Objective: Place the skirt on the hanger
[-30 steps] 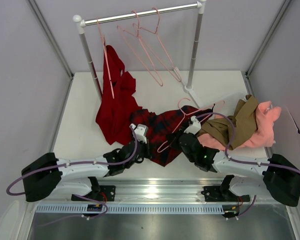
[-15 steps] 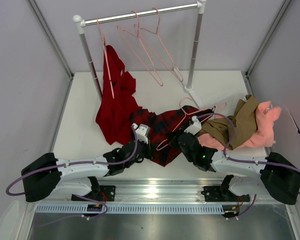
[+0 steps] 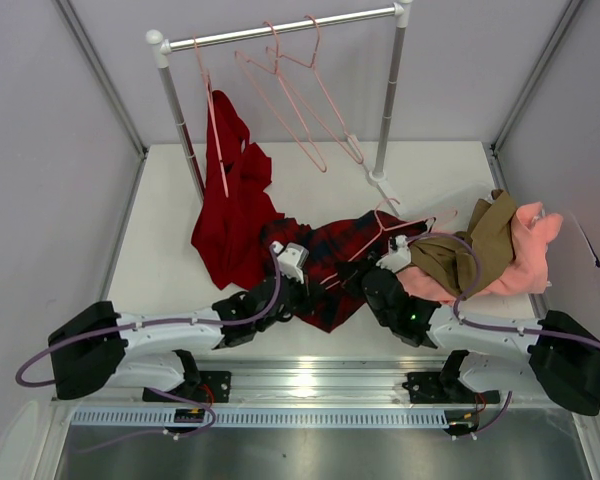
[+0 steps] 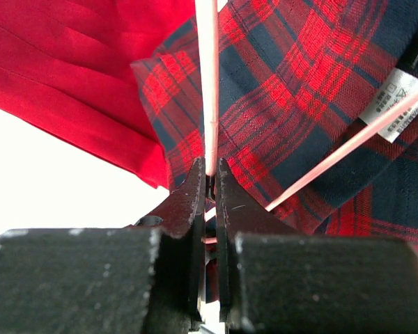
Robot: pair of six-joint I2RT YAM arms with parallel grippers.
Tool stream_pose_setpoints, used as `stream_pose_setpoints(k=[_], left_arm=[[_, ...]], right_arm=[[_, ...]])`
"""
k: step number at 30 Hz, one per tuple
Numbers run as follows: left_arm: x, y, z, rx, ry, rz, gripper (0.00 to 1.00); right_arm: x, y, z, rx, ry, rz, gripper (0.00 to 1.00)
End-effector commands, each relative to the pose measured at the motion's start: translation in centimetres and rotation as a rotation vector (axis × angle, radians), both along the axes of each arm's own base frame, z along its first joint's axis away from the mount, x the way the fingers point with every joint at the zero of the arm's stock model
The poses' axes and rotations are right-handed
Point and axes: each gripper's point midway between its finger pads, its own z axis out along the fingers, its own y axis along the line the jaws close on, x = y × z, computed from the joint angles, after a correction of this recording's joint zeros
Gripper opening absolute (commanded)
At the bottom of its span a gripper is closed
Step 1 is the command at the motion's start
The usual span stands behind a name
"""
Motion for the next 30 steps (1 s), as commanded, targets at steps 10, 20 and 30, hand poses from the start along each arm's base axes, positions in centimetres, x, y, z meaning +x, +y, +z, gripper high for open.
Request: stream_pose_setpoints(k=[10,20,30], left_arm=[[0.7,-2.5,4.9,-0.119,-0.072,-0.032,0.0],[1.3,-2.6,7.7,-0.064,-0.172,-0.055,0.0],[1.5,-4.1,7.9,-0.038,-0.183,-0.097,0.0]], right_arm=[[0.0,-2.3,2.1,0.164,-0.008,-0.103,0.0],[-0.6,-1.3,3.6,0.245,-0.018,-0.051,0.0],[-0.4,-2.6,5.4,0.304,-0.054,-0.107,0.0]])
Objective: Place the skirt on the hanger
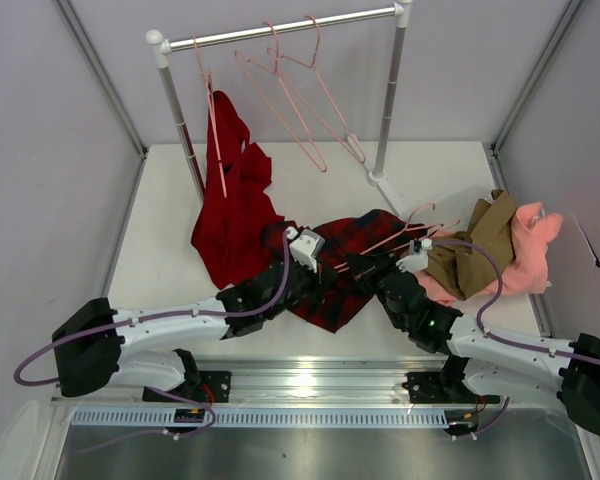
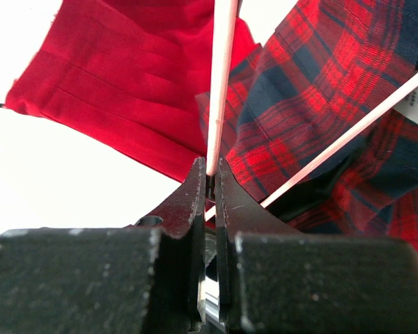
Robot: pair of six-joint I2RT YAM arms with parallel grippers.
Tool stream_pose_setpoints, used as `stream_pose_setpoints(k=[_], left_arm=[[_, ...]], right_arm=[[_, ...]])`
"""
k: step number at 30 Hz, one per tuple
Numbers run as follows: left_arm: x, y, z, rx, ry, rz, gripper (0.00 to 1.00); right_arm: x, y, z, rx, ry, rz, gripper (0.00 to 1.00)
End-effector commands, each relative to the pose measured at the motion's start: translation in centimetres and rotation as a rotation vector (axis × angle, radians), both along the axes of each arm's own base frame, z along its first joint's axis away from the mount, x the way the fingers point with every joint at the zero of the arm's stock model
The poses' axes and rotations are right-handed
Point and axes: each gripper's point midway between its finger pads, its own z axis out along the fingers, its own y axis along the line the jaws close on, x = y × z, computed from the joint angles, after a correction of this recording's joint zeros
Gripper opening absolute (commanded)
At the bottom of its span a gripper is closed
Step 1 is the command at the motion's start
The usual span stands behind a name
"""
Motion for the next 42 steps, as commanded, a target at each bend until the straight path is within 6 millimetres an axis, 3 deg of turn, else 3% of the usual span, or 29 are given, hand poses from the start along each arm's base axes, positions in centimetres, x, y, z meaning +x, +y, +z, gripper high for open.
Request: stream_pose_setpoints(k=[1,9,16,26,31,32,36,41,42], left_arm=[[0.2,-1.7,2.8,-0.062,-0.044,-0.036,0.0],[0.2,-2.6,3.6,-0.035,-0.078,-0.079,0.0],[1.1,-3.6,5.7,-0.045,-0.134,-0.078,0.0],[0.9,-4.5,3.7,-0.037,-0.082,-0.094,0.05],[1.0,-4.6,3.3,-0.017,-0.071,-0.093,0.22],[1.0,-4.8,3.7,-0.022,-0.062,-0.093,0.35],[0.3,-3.6,3.2,0.04,-0.017,-0.093,0.58],[-0.4,-0.1,5.9,0.032,-0.053,-0.049,0.77],[-0.7,1.0,7.4,0.004,-0.073,-0.035,0.79]], right_arm=[[0.1,-0.8,1.0,0.087,-0.009,-0.051,0.0],[0.3,-1.1,2.8,0.132,-0.041,-0.06,0.0],[0.3,-0.3,3.4,0.132,-0.051,-0.032,0.0],[0.3,-0.2,3.9,0.117,-0.058,-0.026,0.0],[0.4,0.5,3.5,0.055,-0.044,0.004,0.0],[0.4,0.6,3.4,0.046,-0.039,0.009,0.0],[0.2,0.6,3.5,0.058,-0.039,0.018,0.0],[0.2,0.4,4.1,0.067,-0.055,0.013,0.0],[0.2,0.4,4.0,0.059,-0.055,0.016,0.0]])
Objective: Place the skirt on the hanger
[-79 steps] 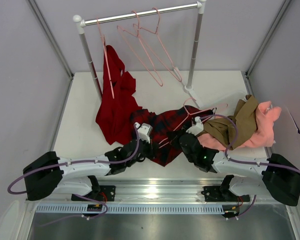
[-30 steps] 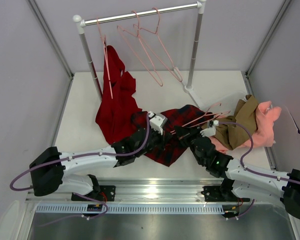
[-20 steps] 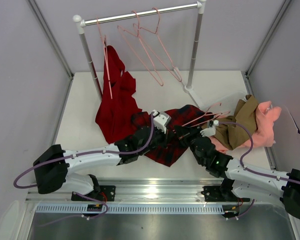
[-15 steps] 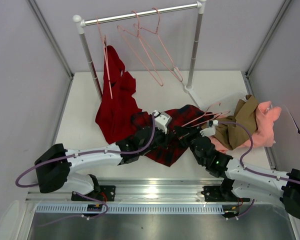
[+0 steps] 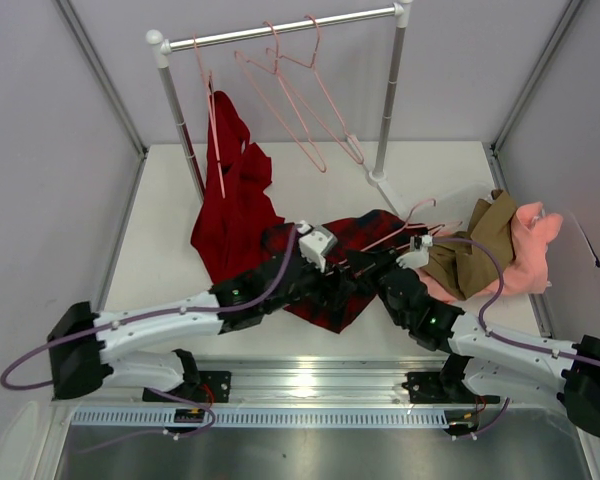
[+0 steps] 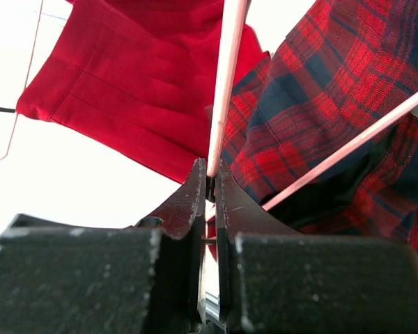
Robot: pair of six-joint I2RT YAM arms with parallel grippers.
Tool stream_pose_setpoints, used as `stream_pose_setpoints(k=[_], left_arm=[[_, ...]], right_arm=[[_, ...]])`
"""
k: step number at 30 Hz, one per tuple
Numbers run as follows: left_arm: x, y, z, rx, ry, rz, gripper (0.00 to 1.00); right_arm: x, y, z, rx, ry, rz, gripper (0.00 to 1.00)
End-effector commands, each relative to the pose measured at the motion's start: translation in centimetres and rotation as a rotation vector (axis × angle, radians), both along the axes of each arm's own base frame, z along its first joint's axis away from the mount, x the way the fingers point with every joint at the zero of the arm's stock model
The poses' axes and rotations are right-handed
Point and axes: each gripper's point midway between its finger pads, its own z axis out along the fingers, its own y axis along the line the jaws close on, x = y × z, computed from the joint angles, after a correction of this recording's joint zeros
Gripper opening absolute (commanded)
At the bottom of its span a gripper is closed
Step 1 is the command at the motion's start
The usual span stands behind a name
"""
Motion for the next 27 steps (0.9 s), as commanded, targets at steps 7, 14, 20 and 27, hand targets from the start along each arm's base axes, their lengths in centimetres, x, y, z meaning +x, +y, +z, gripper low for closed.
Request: stream_pose_setpoints(k=[7,14,20,27], left_arm=[[-0.1,8.5,7.8,-0.09,-0.111,0.171,0.99],[1.5,10.7,3.9,0.009,-0.084,0.277,0.98],[2.1,11.1,1.0,0.06,0.018,0.35,0.75],[0.8,11.3,-0.8,0.073,0.055,0.3,0.61]], right_arm=[[0.4,1.7,2.9,-0.051,-0.058,0.053,0.0],[0.8,2.5,3.7,-0.061,-0.072,0.073,0.0],[0.8,2.5,2.4,-0.051,-0.04,0.066,0.0],[0.7,2.5,1.8,-0.027,-0.033,0.063,0.0]])
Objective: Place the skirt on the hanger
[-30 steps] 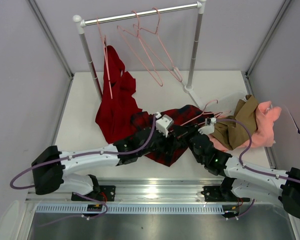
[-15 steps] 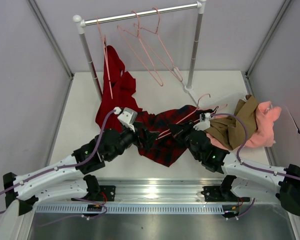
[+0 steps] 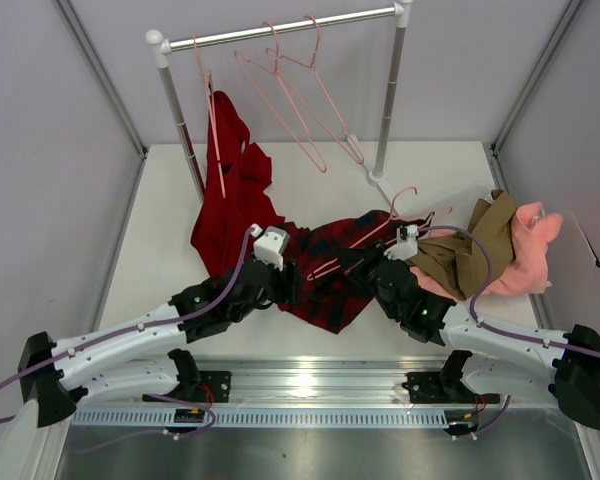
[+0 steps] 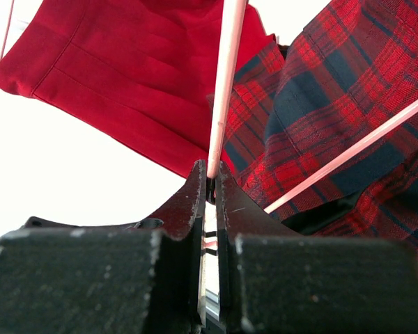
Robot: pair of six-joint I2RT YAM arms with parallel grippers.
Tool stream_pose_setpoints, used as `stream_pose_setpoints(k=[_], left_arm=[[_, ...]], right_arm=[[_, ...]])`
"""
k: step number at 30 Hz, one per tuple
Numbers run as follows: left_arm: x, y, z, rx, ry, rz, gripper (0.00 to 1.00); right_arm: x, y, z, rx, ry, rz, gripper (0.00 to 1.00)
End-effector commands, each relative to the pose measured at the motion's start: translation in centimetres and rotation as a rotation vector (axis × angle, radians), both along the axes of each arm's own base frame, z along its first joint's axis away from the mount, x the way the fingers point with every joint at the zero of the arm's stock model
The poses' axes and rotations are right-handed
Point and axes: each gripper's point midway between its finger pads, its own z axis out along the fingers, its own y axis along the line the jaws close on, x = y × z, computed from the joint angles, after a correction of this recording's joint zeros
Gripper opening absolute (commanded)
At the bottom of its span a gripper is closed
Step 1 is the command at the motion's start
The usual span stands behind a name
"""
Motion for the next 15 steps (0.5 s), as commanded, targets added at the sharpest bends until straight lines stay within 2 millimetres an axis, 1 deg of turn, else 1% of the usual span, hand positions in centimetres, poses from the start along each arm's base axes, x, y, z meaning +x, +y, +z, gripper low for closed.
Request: stream_pose_setpoints(k=[1,3,4,5,7,8,10,12,15], left_arm=[[-0.4,0.2,0.3,-0.053,-0.009,-0.014,0.61],[-0.4,0.1,0.5,-0.062,-0.028,-0.023,0.61],[-0.3,0.1,0.2,-0.057,-0.032,-0.026,0.61],[-0.2,-0.2,0.6,-0.067,-0.043,-0.03,0.61],[0.1,-0.7,0.1,-0.044,-0.042,-0.04,0.6],[0.2,-1.0,0.4,-0.049,-0.046,-0.045,0.6],[0.1,-1.6,-0.6,-0.028,-0.031,-0.072,0.58],[0.3,-2.0,-0.9,-0.022,-0.033,-0.079,0.58],[0.7,-2.1,-1.1,-0.013,-0.038,-0.06,0.57]], right_arm=[[0.3,0.2,1.3,0.059,-0.026,-0.012,0.0],[0.4,0.2,1.4,0.063,-0.025,-0.013,0.0],[0.3,0.2,1.4,0.065,-0.026,-0.011,0.0],[0.3,0.2,1.5,0.064,-0.027,-0.011,0.0],[0.3,0.2,1.7,0.068,-0.031,-0.009,0.0],[0.2,0.2,1.7,0.068,-0.031,-0.008,0.0],[0.2,0.2,1.7,0.067,-0.03,-0.009,0.0],[0.2,0.2,1.7,0.067,-0.03,-0.008,0.0],[0.2,0.1,1.6,0.069,-0.028,-0.008,0.0]])
